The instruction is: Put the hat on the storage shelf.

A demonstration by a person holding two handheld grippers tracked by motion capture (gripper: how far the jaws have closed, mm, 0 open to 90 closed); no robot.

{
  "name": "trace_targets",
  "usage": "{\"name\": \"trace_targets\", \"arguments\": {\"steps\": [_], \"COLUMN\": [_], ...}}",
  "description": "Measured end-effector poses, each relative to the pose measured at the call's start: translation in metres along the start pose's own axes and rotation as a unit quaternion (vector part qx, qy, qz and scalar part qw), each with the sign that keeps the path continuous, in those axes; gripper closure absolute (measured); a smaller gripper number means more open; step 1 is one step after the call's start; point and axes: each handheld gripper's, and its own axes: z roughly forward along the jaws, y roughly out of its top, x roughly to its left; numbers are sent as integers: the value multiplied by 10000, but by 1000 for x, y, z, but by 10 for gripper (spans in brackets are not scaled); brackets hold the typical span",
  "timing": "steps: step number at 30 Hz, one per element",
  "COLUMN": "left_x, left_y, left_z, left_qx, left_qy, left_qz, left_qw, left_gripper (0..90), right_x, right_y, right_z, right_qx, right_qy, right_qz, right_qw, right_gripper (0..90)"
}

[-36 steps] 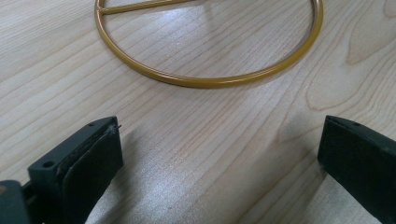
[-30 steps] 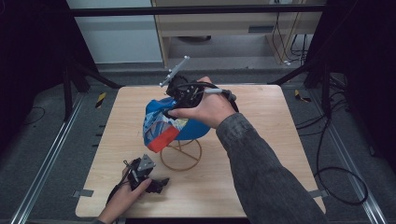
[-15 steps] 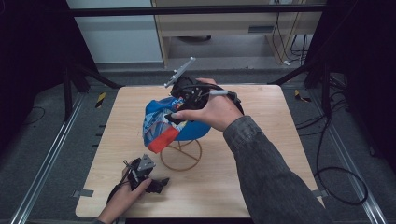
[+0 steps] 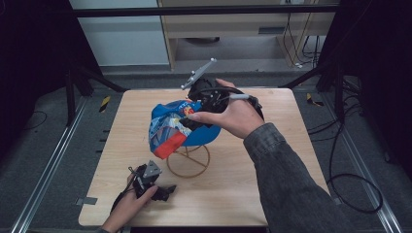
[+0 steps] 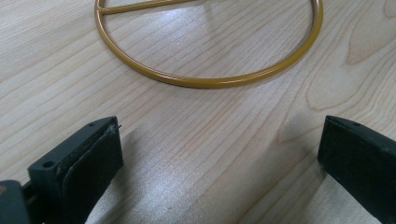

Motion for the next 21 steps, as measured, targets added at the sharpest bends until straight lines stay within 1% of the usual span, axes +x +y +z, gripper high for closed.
{"name": "trace_targets", "arguments": {"steps": [8,10,17,19,21], "left_x": [0,0,0,0,0], "left_y": [0,0,0,0,0], "left_z": [0,0,0,0,0], "left_qx": [1,-1,0,0,0], "left_qy": [-1,0,4,2,2], "left_qz": [1,-1,-6,-3,-2], "left_qw": [10000,10000,10000,10000,10000], "left_gripper": [0,0,0,0,0], "right_x": [3,2,2,2,1], "right_y": [-8,-11,-22,-26,-31], "right_z": [-7,-9,-13,-16,-19], "right_qx": [2,-19,-2,-31,-87], "right_qy": [-22,-20,-32,-54,-52], "right_qz": [-40,3,44,36,88], "right_qw": [10000,10000,10000,10000,9999], "right_gripper": [68,68,60,60,59]}}
